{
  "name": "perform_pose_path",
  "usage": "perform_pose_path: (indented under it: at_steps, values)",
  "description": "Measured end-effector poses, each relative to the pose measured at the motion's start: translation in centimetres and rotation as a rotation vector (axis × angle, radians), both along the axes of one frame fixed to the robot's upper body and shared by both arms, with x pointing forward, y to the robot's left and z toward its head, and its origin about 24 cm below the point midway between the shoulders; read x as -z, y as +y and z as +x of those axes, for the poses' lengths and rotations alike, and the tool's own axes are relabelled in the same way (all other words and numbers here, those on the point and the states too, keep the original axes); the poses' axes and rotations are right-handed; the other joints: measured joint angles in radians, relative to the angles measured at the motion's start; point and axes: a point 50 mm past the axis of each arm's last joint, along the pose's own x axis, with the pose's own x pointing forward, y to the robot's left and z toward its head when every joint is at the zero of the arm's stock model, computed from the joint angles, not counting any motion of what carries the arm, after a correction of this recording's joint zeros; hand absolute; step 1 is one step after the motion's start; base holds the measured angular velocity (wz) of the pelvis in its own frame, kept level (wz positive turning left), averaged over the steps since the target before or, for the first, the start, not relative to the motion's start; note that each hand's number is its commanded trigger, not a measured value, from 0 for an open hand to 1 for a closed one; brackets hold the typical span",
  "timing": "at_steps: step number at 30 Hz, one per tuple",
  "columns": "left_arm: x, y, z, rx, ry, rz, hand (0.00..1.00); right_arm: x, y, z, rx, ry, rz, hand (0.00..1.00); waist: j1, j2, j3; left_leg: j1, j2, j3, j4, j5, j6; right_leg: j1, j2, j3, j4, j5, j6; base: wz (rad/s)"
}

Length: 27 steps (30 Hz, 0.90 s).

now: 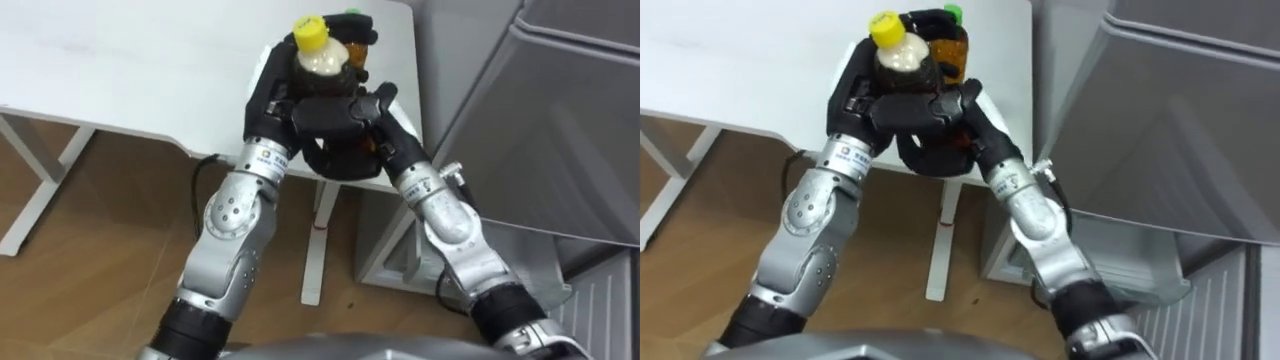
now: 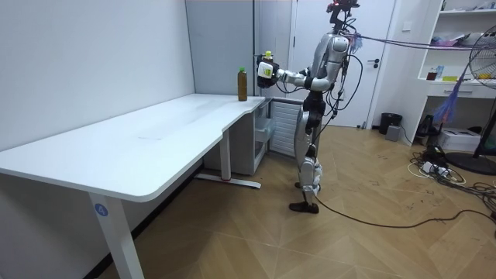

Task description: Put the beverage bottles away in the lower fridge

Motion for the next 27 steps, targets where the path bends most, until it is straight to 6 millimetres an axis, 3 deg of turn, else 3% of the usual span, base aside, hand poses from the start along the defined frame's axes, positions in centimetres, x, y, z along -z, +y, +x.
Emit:
perform_pose_path:
  at_steps: [4, 5, 7, 12, 15, 18, 22, 27]
  values:
    - [-0.6, 0.2, 0.6, -0.024, -0.046, 0.005, 0.0, -0.8, 0.3, 1.0, 0.008, -0.059, -0.025, 1.0, -0.009, -0.003, -0.0018, -0.013, -0.004, -0.008, 0.022, 0.0, 0.001, -0.001, -0.011, -0.015, 0.007, -0.002, 0.005, 0.1]
    - [-0.4, 0.2, 0.6, -0.025, -0.041, 0.005, 0.1, -0.5, 0.5, 0.9, 0.013, -0.056, -0.027, 1.0, -0.007, -0.007, -0.005, -0.016, -0.005, -0.008, 0.023, 0.0, 0.001, -0.008, -0.012, -0.016, 0.015, -0.004, 0.006, 0.0]
    - [0.2, 0.2, 0.6, -0.031, -0.015, 0.008, 1.0, 0.2, 0.8, 0.6, 0.026, -0.028, -0.024, 1.0, -0.011, -0.011, -0.0087, -0.024, -0.004, -0.007, 0.029, 0.0, 0.001, -0.015, -0.013, -0.018, 0.02, -0.006, 0.007, 0.0]
    - [1.5, 0.3, 0.3, 0.005, 0.031, 0.042, 1.0, 1.2, 0.7, -0.9, 0.034, 0.073, 0.03, 1.0, -0.053, -0.003, -0.0021, -0.042, -0.008, 0.004, 0.05, -0.008, 0.012, -0.014, -0.012, -0.023, 0.021, -0.004, 0.015, 0.09]
    - [2.1, 0.2, -0.3, 0.065, 0.046, 0.07, 1.0, 1.9, 0.5, -2.3, 0.014, 0.166, 0.104, 1.0, -0.074, 0.027, 0.0031, -0.046, -0.014, 0.013, 0.05, -0.015, 0.019, -0.019, -0.019, -0.024, 0.019, -0.001, 0.021, -0.08]
    - [2.8, 0.1, -0.9, 0.123, 0.071, 0.036, 1.0, 2.2, 0.1, -3.5, -0.027, 0.249, 0.17, 1.0, -0.103, 0.08, 0.0126, -0.06, -0.017, 0.032, 0.054, -0.022, 0.029, -0.032, -0.022, -0.005, 0.019, 0.007, 0.032, -0.12]
    - [2.4, -0.4, -1.1, 0.224, 0.047, -0.018, 1.0, 1.0, -1.5, -3.7, -0.12, 0.275, 0.174, 1.0, -0.113, 0.149, 0.036, -0.104, -0.018, 0.059, 0.048, -0.019, 0.036, -0.089, -0.022, 0.03, 0.022, 0.018, 0.039, -0.19]
    - [1.9, -0.6, -1.2, 0.25, 0.027, -0.047, 1.0, 0.1, -1.7, -3.5, -0.182, 0.286, 0.177, 1.0, -0.114, 0.154, 0.0381, -0.118, -0.01, 0.081, 0.036, -0.019, 0.034, -0.121, -0.02, 0.036, 0.033, 0.011, 0.034, -0.09]
